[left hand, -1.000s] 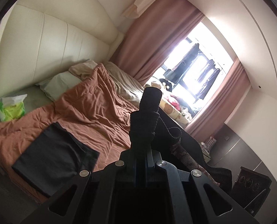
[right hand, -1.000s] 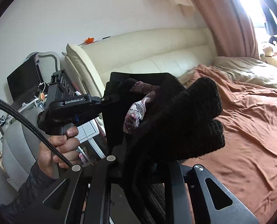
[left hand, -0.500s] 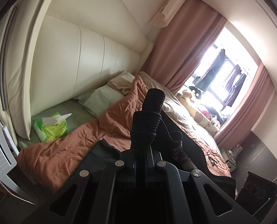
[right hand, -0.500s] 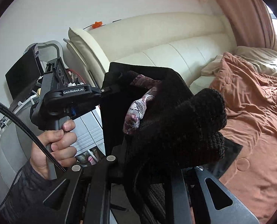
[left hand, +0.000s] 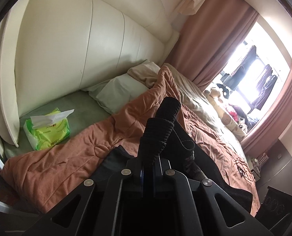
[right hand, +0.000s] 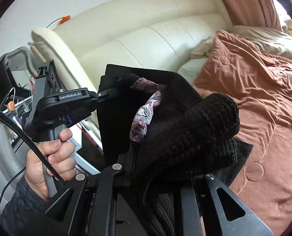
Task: Fold small clothes
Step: 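Lower the folded shirt onto the bed and open the left tool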
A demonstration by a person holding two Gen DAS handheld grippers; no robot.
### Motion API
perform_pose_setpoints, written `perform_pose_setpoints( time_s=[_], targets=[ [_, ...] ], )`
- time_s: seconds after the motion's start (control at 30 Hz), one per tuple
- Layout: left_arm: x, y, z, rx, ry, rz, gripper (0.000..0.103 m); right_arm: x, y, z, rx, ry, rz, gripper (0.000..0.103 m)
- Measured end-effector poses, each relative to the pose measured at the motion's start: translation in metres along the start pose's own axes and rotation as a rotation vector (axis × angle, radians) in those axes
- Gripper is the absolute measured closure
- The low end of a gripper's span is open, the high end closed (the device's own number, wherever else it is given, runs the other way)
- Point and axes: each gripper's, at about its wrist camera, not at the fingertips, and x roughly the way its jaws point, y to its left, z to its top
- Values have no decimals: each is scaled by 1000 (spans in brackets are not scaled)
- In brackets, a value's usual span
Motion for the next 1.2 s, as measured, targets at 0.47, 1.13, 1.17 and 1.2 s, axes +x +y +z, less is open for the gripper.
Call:
perform_pose_setpoints(
  time_s=[0.47,1.13,1.17,1.2],
  targets=[
    [91,19,-5,-16,87,238,41,73,-78,14,159,168,-208,47],
    [27,-9,-94,25,143,296,30,17,-114,-16,220,148,-183,32],
    [19,-14,-99,33,136,294,30,10,-112,-19,207,143,-189,32],
    [12,-19,-103,39,129,297,26,3,-110,-22,191,141,-200,32]
  ],
)
